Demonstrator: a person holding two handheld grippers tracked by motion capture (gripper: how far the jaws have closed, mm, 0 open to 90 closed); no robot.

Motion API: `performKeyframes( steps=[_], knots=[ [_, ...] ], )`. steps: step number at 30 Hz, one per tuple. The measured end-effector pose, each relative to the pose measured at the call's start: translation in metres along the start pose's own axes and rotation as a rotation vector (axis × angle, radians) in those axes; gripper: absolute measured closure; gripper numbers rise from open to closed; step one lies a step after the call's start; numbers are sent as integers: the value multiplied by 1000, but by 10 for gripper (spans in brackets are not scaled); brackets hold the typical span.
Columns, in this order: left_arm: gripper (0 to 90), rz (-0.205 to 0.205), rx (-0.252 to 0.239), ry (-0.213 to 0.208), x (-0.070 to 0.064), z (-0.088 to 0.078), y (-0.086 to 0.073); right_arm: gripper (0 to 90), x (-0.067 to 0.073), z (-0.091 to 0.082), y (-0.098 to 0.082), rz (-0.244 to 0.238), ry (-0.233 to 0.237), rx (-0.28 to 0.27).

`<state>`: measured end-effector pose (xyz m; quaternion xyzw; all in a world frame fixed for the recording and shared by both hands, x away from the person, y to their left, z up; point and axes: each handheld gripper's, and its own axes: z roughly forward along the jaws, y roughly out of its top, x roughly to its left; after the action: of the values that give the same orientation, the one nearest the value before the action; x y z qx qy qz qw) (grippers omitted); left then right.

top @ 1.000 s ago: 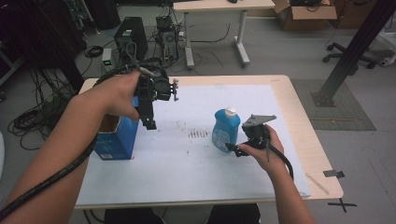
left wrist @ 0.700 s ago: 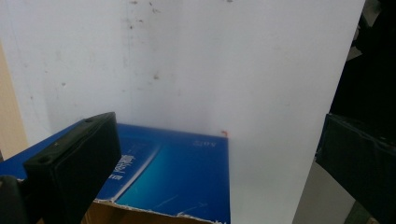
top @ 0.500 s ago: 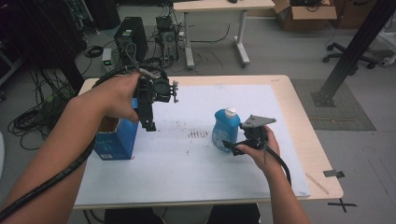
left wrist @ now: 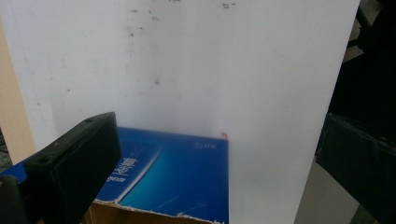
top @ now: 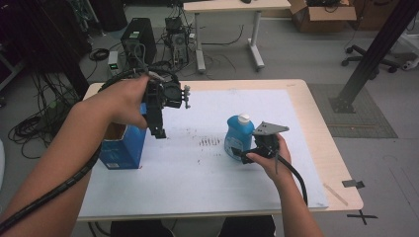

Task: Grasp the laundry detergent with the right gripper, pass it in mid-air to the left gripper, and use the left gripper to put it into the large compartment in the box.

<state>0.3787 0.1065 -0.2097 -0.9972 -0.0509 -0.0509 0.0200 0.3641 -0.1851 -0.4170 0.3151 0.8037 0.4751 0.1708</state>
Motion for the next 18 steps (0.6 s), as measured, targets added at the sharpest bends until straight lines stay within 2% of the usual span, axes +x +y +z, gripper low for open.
performKeyframes(
  steps=[2, 8, 18],
  knots=[
    [2, -2, -5, 1, 0, 0, 0, 13, 2, 2, 0, -7, -14, -8],
    [2, 0, -11, -4, 2, 2, -1, 11, 3, 9, -3, 16, -41, -15],
    [2, -2, -15, -6, 5, 5, -3, 13, 5, 15, -4, 26, -58, -31]
  ],
)
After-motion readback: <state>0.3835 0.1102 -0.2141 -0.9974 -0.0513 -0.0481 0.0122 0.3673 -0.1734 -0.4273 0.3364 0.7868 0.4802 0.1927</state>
